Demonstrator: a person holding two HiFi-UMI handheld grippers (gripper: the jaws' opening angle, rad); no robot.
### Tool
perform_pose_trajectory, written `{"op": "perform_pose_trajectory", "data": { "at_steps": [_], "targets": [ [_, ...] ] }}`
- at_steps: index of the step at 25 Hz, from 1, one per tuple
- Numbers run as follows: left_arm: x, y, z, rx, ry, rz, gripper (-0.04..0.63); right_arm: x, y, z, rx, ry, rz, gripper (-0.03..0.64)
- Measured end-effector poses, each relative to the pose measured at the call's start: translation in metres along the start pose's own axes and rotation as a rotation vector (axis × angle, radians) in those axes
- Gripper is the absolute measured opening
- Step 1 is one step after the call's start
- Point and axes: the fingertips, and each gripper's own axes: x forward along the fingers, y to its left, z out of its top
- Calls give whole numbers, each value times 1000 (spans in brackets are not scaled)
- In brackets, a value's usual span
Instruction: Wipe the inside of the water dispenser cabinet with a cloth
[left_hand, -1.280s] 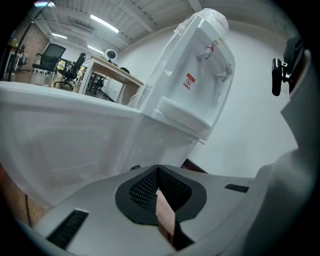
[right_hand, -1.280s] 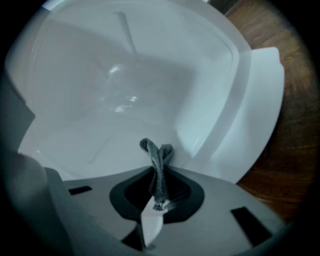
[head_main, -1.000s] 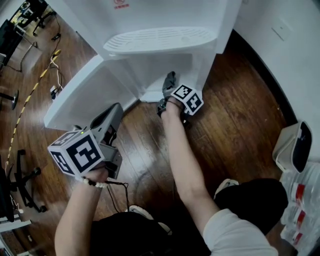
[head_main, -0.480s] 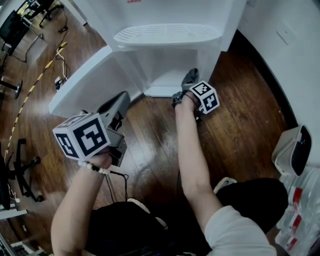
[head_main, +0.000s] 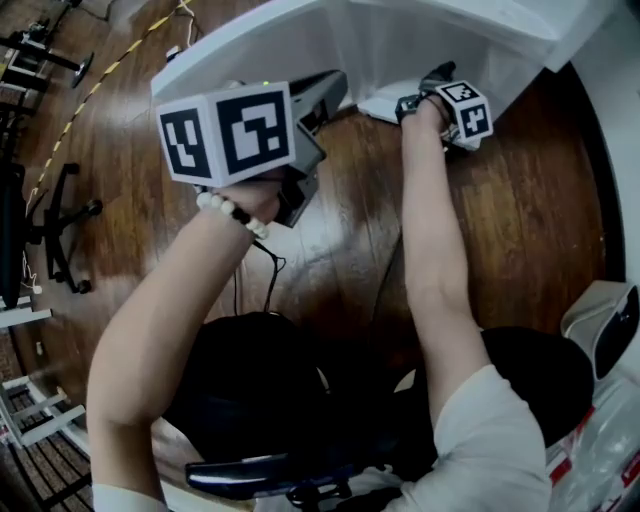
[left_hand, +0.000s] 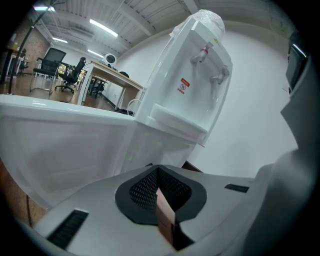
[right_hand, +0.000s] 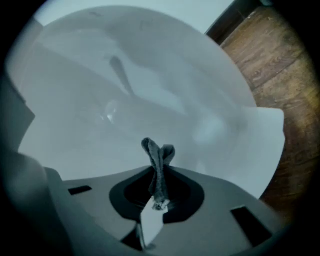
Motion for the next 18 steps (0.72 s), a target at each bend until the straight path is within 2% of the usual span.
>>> {"op": "perform_pose_trajectory", "data": {
  "at_steps": [3, 8, 12, 15, 18],
  "targets": [
    [-4, 0, 2, -6, -5, 11, -3, 16, 10, -23, -6, 68, 11, 41],
    [-5, 4, 1, -13, -10, 23, -3, 33, 9, -72, -45, 252, -5, 41],
    [-3, 4, 2, -13, -14, 20, -3, 36, 17, -105, -85, 381, 32, 41],
    [-3, 6, 3, -12, -16, 21, -3, 36, 20, -106, -116, 393, 60, 41],
    [-3, 7, 3, -12, -15, 21, -3, 32, 20, -98, -100, 375, 80, 41]
  ]
}}
